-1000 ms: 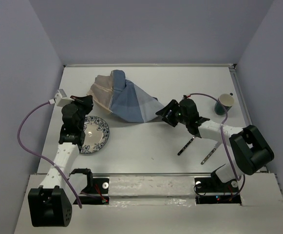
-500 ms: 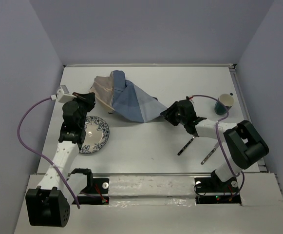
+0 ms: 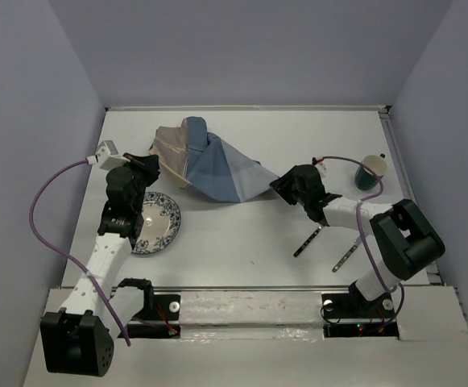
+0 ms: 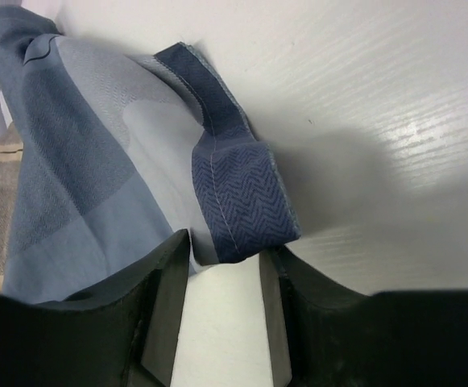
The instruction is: Set the dinner table for one person
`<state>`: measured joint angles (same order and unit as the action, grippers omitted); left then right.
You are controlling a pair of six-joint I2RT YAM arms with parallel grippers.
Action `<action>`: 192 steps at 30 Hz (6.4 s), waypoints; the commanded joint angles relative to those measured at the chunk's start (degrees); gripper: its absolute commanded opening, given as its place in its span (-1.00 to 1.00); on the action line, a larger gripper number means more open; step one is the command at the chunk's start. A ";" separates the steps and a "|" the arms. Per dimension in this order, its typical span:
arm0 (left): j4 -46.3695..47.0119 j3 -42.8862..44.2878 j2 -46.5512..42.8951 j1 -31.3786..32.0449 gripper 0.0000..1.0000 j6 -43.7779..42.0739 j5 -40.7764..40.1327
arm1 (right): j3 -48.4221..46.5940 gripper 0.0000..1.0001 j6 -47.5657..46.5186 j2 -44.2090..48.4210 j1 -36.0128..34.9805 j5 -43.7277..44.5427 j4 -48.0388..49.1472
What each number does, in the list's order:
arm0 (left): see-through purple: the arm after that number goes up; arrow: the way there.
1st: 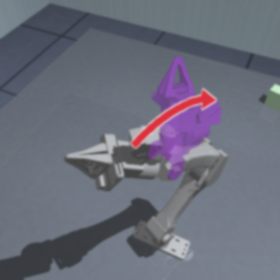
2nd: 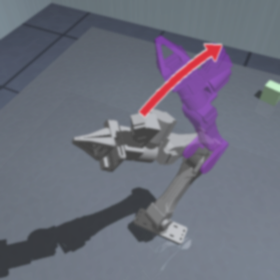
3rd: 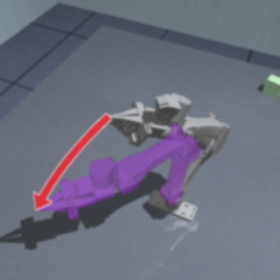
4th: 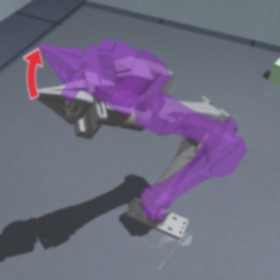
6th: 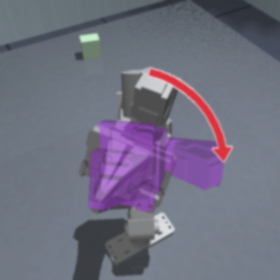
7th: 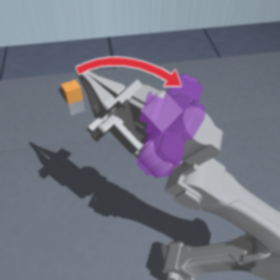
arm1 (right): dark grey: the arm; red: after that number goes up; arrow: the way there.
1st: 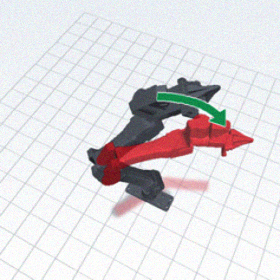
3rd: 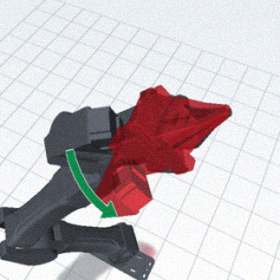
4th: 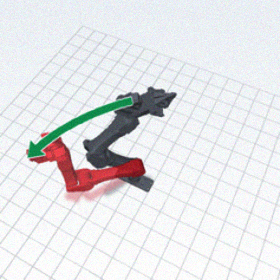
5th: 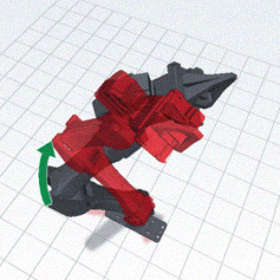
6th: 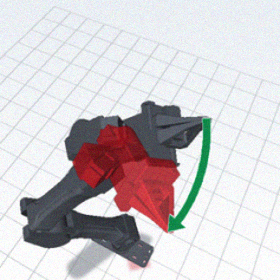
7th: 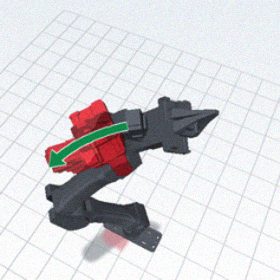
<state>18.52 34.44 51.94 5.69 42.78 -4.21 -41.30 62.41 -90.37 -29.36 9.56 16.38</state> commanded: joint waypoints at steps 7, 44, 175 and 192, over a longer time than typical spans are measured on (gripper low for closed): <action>0.81 3.01 -2.90 0.63 -1.00 -2.44 -2.74 | -2.82 -0.74 -3.87 0.37 -0.17 4.76 5.33; 3.11 43.06 23.54 3.98 -1.00 -1.39 1.48 | -43.76 -1.00 -43.43 14.62 21.09 0.03 -20.34; -7.89 9.86 -20.39 14.52 0.90 -26.61 1.05 | -41.23 -0.83 7.29 -42.87 -35.41 -11.40 10.60; -8.85 13.29 -26.62 14.61 0.98 -28.81 -9.32 | -52.40 -1.00 -16.01 -31.03 -33.57 -9.10 -1.72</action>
<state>7.77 44.66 27.77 19.94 15.81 -8.84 -90.13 52.16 -130.23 -66.37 0.34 12.58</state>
